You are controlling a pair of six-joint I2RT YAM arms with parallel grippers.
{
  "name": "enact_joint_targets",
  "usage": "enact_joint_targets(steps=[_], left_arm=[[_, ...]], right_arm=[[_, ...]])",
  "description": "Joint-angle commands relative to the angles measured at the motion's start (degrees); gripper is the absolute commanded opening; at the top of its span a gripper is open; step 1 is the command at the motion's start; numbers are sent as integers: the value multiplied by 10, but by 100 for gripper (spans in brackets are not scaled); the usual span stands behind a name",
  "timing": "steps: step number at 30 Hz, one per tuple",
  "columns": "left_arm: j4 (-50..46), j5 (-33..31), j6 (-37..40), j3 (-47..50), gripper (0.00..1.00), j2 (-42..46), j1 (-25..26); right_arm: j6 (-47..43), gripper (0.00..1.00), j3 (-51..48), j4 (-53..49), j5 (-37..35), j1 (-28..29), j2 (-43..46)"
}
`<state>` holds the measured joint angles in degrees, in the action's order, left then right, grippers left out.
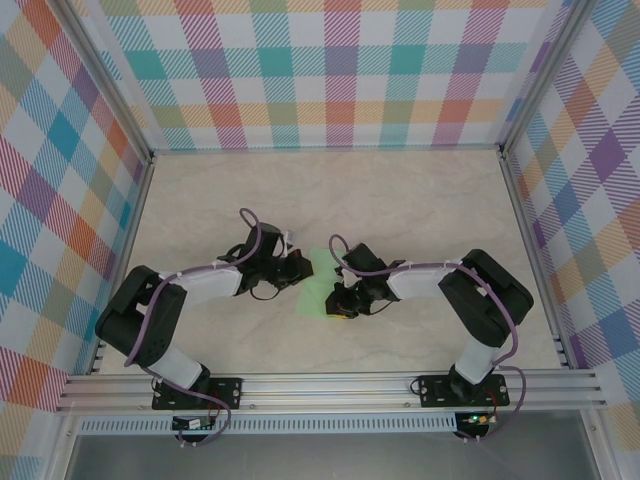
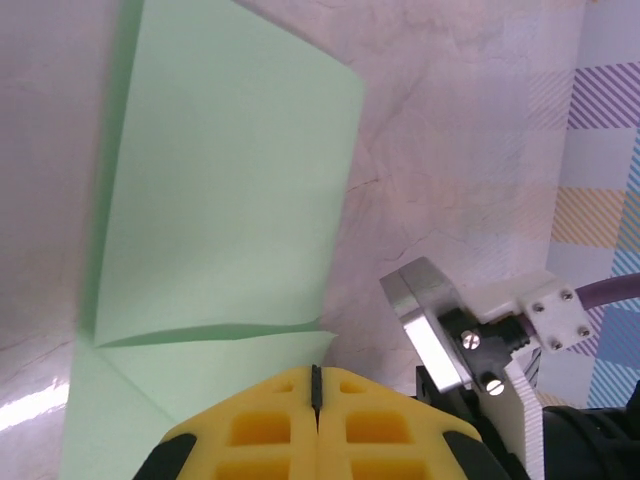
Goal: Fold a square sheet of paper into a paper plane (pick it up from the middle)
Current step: Fold the triangle a second time at the center of the table.
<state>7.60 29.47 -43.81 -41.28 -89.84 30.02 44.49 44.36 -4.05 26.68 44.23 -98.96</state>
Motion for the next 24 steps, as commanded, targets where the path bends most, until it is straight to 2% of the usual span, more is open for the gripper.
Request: enact_joint_targets(steps=[1,7,14,24], left_arm=[[-13,9,16,-13,1,-37,6],[-3,-11,18,-13,0,-96,6],[-3,-24,19,-3,0,-102,6],[-8,-25,21,-3,0,-99,6]], right_arm=[[-1,15,-2,-57,-10,3,-16],[-9,16,37,-78,-10,4,18],[-15,18,70,-81,4,4,19],[1,18,13,-52,12,11,-6]])
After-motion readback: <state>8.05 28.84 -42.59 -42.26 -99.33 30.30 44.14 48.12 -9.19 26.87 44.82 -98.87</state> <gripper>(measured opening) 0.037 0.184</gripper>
